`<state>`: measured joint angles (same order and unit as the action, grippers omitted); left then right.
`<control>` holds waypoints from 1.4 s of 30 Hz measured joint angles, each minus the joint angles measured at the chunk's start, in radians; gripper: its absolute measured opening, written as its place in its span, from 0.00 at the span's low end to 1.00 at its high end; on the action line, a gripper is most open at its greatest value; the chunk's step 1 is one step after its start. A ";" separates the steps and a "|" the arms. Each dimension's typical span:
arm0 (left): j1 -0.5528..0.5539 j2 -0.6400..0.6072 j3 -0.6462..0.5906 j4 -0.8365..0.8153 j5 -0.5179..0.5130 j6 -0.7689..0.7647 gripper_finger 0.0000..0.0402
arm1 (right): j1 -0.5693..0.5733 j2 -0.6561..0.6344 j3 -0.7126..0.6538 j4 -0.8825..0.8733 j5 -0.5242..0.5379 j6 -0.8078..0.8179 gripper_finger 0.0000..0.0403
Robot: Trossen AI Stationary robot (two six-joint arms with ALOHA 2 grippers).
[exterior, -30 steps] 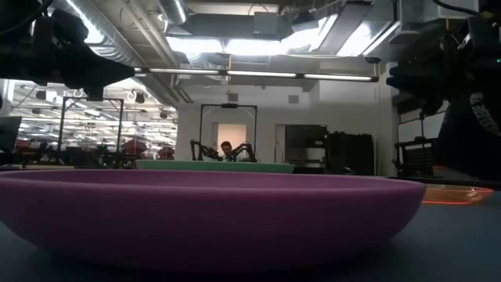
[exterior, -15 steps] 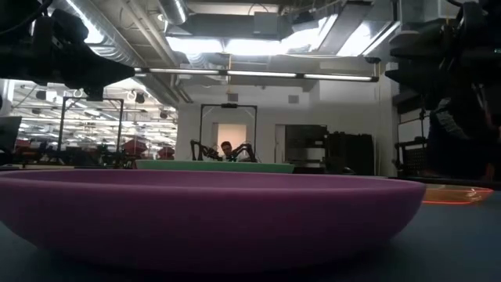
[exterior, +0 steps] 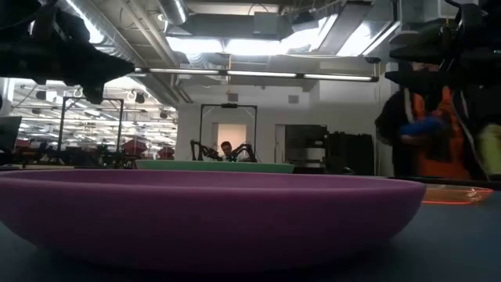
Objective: Stack plastic plates
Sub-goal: Stack the pink plate on the green plate
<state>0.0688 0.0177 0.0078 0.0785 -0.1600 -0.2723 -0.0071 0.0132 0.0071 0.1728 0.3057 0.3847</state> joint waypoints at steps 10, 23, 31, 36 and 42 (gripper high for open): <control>0.000 0.002 0.000 0.202 0.070 -0.117 0.03 | 0.000 0.000 0.000 -0.057 0.000 0.000 0.55; 0.000 0.003 0.000 0.192 0.042 -0.111 0.27 | 0.001 0.009 0.000 0.004 -0.079 0.005 0.55; 0.000 0.003 0.000 0.188 0.016 -0.111 0.31 | 0.001 0.193 0.124 0.028 -0.133 0.004 0.55; 0.000 0.003 0.000 0.170 0.016 -0.110 0.31 | 0.001 0.416 0.264 0.008 -0.169 0.004 0.55; 0.000 0.003 0.000 0.138 0.016 -0.110 0.31 | 0.001 0.720 0.462 -0.110 -0.248 0.028 0.55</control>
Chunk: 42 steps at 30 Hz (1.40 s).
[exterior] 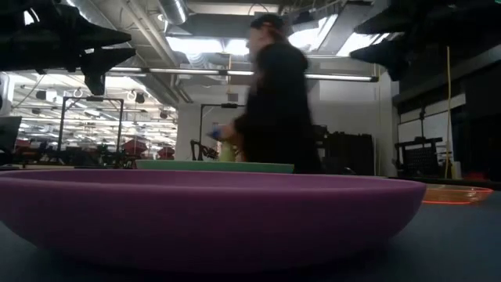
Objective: Stack plastic plates
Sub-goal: Stack the pink plate on the green plate
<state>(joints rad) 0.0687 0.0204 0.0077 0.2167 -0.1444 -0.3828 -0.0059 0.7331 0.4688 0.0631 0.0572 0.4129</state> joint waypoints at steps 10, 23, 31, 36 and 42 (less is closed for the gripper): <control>0.000 0.000 0.000 -0.008 0.000 0.000 0.31 | 0.003 0.469 0.316 -0.143 -0.224 0.058 0.55; 0.000 0.000 0.000 -0.007 0.000 0.000 0.31 | 0.142 0.862 0.559 -0.204 -0.251 0.054 0.55; 0.000 0.000 0.000 -0.020 0.000 0.000 0.31 | 0.188 0.979 0.571 -0.190 -0.249 0.081 0.55; 0.000 0.000 0.000 -0.023 0.000 0.000 0.31 | 0.198 1.018 0.571 -0.188 -0.247 0.083 0.55; 0.000 0.000 0.000 -0.023 0.000 0.000 0.31 | 0.196 1.034 0.571 -0.188 -0.242 0.084 0.55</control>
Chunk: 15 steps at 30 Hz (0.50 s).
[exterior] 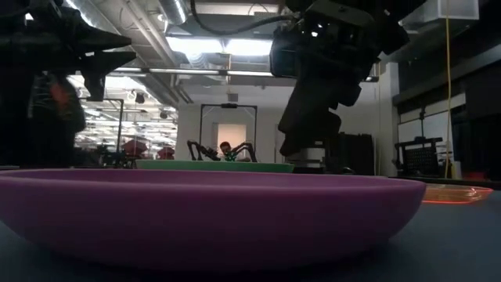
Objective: Stack plastic plates
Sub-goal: Stack the pink plate on the green plate
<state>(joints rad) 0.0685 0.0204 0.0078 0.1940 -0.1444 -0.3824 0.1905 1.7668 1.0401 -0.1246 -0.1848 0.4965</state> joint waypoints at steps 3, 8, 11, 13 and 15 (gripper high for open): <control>0.000 0.000 0.000 0.000 0.000 0.000 0.31 | 0.000 0.000 0.000 0.003 0.010 0.000 0.55; 0.000 0.000 0.000 0.000 0.000 0.000 0.31 | 0.001 0.014 0.000 0.013 0.010 0.001 0.55; 0.000 0.000 0.000 0.000 0.000 0.000 0.31 | 0.014 0.046 0.000 0.029 0.009 0.019 0.55; 0.000 0.000 0.000 -0.002 0.000 0.000 0.31 | 0.027 0.068 0.000 0.052 0.007 0.023 0.55; 0.000 0.000 0.000 -0.004 0.000 0.000 0.31 | 0.041 0.092 0.000 0.080 0.000 0.023 0.55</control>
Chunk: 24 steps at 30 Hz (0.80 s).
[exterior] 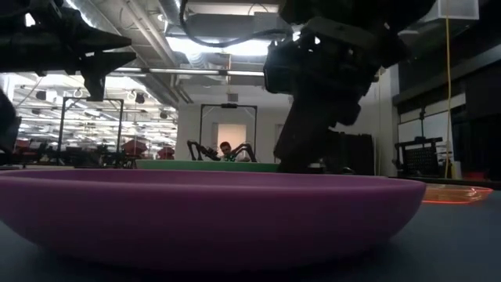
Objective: Stack plastic plates
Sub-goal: Stack the pink plate on the green plate
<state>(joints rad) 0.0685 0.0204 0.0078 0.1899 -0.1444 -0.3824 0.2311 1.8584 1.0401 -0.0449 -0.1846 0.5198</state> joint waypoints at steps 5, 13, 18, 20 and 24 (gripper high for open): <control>0.000 0.000 0.000 -0.004 0.000 0.000 0.31 | 0.015 0.040 0.000 0.028 0.000 0.000 0.55; 0.000 0.000 0.000 -0.004 0.000 0.000 0.31 | 0.011 0.056 0.000 0.025 0.000 0.030 0.55; 0.000 0.000 0.000 -0.011 0.000 0.000 0.31 | 0.011 0.056 0.000 0.021 0.001 0.030 0.52; 0.000 0.000 0.000 -0.023 0.000 0.000 0.31 | 0.011 0.061 0.000 0.022 0.003 0.029 0.49; 0.000 0.000 0.000 -0.027 0.000 0.000 0.31 | 0.011 0.062 0.000 0.018 0.002 0.029 0.40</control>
<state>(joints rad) 0.0689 0.0204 0.0078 0.1633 -0.1444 -0.3824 0.2420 1.9205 1.0401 -0.0266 -0.1825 0.5491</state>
